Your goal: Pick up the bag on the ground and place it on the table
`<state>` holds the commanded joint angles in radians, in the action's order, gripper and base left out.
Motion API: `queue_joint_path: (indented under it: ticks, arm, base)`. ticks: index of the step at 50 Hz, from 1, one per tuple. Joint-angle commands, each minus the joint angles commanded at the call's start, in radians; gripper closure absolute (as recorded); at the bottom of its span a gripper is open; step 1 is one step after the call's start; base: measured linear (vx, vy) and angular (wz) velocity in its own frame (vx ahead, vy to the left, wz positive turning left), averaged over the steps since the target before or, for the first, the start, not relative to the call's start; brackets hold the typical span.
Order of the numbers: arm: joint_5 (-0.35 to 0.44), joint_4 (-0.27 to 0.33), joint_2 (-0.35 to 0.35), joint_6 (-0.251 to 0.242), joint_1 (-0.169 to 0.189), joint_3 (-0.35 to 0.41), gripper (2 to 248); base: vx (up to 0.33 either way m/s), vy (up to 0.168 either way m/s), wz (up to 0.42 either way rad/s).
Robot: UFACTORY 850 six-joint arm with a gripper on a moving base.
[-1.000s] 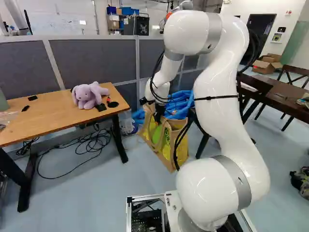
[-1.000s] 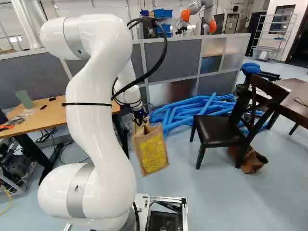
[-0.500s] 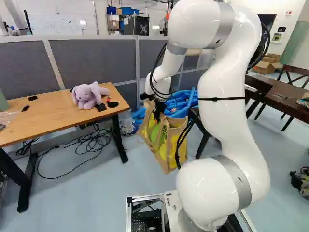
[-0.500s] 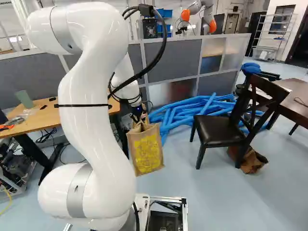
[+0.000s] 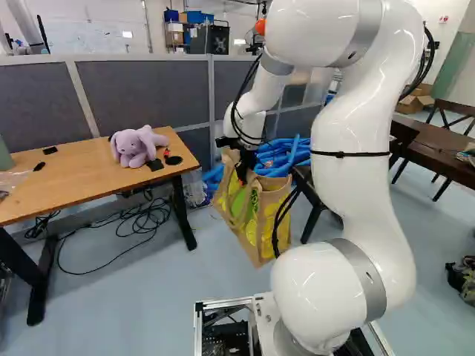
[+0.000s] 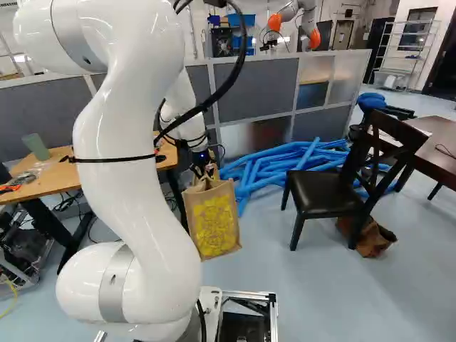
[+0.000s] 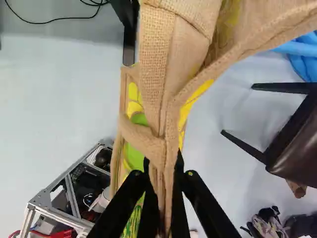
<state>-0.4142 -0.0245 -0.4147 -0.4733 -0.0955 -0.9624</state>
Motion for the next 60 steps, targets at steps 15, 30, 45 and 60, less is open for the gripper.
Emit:
queue_joint_path:
  ticks: [15, 30, 45, 60]
  arm:
    - [0.006, -0.009, 0.058, 0.000, 0.000, 0.022, 227]
    - [0.006, -0.009, 0.108, 0.000, 0.001, 0.032, 227]
    - [0.002, -0.009, 0.148, 0.000, 0.002, 0.029, 227]
    - [-0.028, -0.017, 0.175, 0.000, 0.005, 0.011, 227]
  base:
    - [0.000, 0.000, 0.000]
    - [0.000, 0.000, 0.000]
    - [0.000, 0.000, 0.000]
    - [0.000, 0.000, 0.000]
